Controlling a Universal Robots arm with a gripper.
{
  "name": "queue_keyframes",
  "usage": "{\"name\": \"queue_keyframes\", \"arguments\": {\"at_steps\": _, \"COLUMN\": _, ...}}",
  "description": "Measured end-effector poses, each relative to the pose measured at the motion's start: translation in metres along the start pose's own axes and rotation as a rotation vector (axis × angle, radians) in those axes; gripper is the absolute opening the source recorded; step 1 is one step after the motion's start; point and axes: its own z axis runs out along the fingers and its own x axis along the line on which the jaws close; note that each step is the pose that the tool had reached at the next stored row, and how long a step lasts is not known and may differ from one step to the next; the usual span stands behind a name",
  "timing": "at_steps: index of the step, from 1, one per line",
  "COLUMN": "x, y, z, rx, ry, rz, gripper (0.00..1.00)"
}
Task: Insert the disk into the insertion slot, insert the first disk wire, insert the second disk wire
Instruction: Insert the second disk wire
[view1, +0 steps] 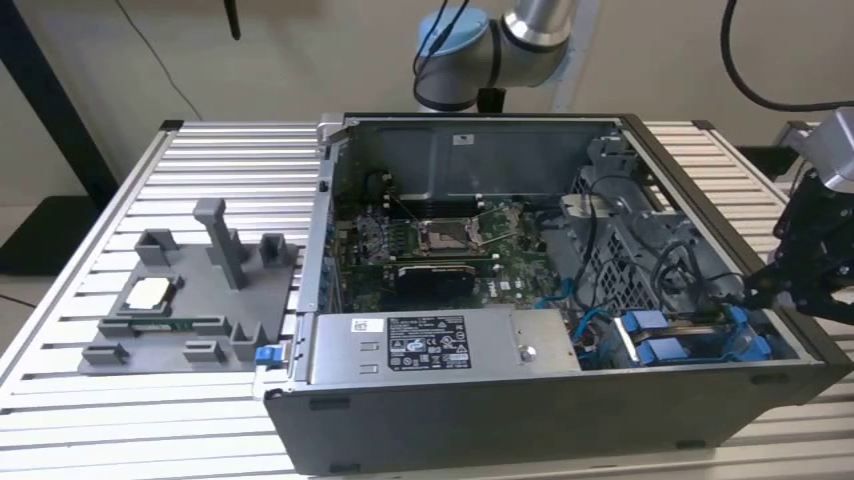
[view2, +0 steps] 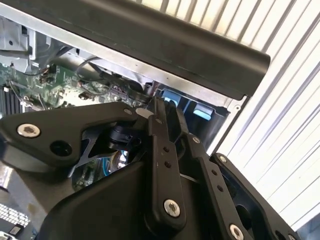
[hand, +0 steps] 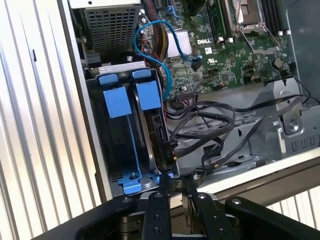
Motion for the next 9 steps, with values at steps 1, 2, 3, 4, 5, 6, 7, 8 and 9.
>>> {"name": "queue_keyframes", "arguments": {"at_steps": 1, "x": -0.0004, "y": -0.0011, "z": -0.0006, "rx": -0.0051, "ry": 0.0059, "rz": 0.003, "gripper": 0.25}}
{"name": "queue_keyframes", "arguments": {"at_steps": 2, "x": -0.0007, "y": -0.0016, "z": -0.0014, "rx": -0.0086, "ry": 0.0101, "rz": 0.004, "gripper": 0.25}}
{"name": "queue_keyframes", "arguments": {"at_steps": 3, "x": -0.0009, "y": -0.0020, "z": -0.0014, "rx": -0.0114, "ry": 0.0131, "rz": 0.006, "gripper": 0.25}}
{"name": "queue_keyframes", "arguments": {"at_steps": 4, "x": -0.0009, "y": -0.0022, "z": -0.0013, "rx": -0.0121, "ry": 0.0166, "rz": 0.008, "gripper": 0.25}}
{"name": "queue_keyframes", "arguments": {"at_steps": 5, "x": -0.0008, "y": -0.0022, "z": -0.0011, "rx": -0.0119, "ry": 0.0186, "rz": 0.010, "gripper": 0.25}}
{"name": "queue_keyframes", "arguments": {"at_steps": 6, "x": -0.0005, "y": -0.0023, "z": -0.0003, "rx": -0.0124, "ry": 0.0192, "rz": 0.014, "gripper": 0.25}}
{"name": "queue_keyframes", "arguments": {"at_steps": 7, "x": -0.0003, "y": -0.0024, "z": 0.0007, "rx": -0.0129, "ry": 0.0193, "rz": 0.019, "gripper": 0.25}}
{"name": "queue_keyframes", "arguments": {"at_steps": 8, "x": -0.0001, "y": -0.0026, "z": 0.0018, "rx": -0.0134, "ry": 0.0192, "rz": 0.025, "gripper": 0.25}}
{"name": "queue_keyframes", "arguments": {"at_steps": 9, "x": 0.0002, "y": -0.0027, "z": 0.0032, "rx": -0.0135, "ry": 0.0187, "rz": 0.031, "gripper": 0.25}}
